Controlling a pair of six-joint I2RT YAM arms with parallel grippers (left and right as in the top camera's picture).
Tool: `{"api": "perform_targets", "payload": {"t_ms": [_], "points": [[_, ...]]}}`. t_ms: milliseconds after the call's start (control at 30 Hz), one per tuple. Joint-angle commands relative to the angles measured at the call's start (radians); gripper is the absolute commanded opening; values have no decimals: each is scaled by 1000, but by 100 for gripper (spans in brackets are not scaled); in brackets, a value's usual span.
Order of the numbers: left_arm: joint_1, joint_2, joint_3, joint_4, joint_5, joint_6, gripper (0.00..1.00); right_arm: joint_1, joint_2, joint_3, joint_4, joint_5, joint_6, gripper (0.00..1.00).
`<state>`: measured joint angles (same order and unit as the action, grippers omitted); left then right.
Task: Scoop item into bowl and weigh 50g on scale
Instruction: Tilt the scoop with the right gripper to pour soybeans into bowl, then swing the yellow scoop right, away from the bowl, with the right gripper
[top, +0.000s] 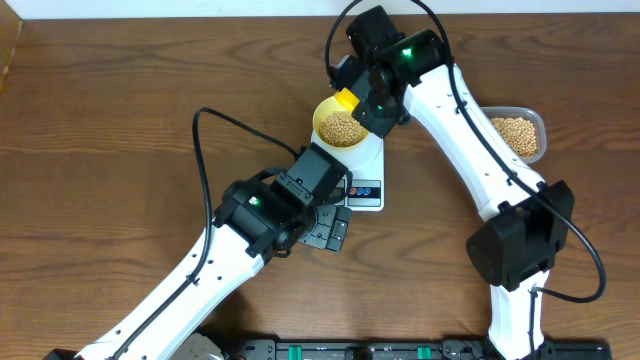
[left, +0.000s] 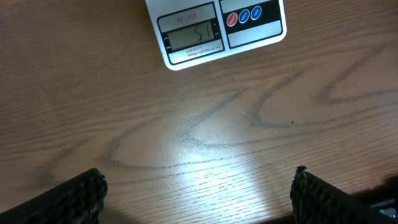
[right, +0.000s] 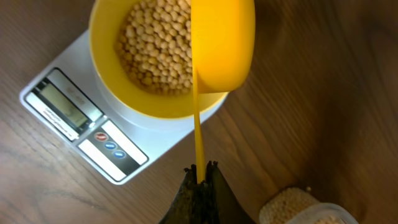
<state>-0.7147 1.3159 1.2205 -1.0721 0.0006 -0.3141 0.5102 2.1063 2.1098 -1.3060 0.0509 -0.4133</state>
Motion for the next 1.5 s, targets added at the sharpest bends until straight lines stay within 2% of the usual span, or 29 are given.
{"api": "perform_targets", "payload": {"t_ms": [0, 400, 633, 1167, 1467], "points": [[3, 6, 13, -3, -12, 9, 97, 24, -38, 21, -3, 29, -14, 1], [3, 6, 13, -3, -13, 9, 97, 25, -78, 21, -3, -36, -2, 1], [3, 6, 13, -3, -13, 9, 97, -15, -133, 21, -2, -40, 54, 1], [3, 6, 13, -3, -13, 9, 97, -389, -264, 21, -52, -42, 266, 1], [3, 6, 13, -3, -13, 9, 97, -534, -264, 16, -29, -27, 278, 1]]}}
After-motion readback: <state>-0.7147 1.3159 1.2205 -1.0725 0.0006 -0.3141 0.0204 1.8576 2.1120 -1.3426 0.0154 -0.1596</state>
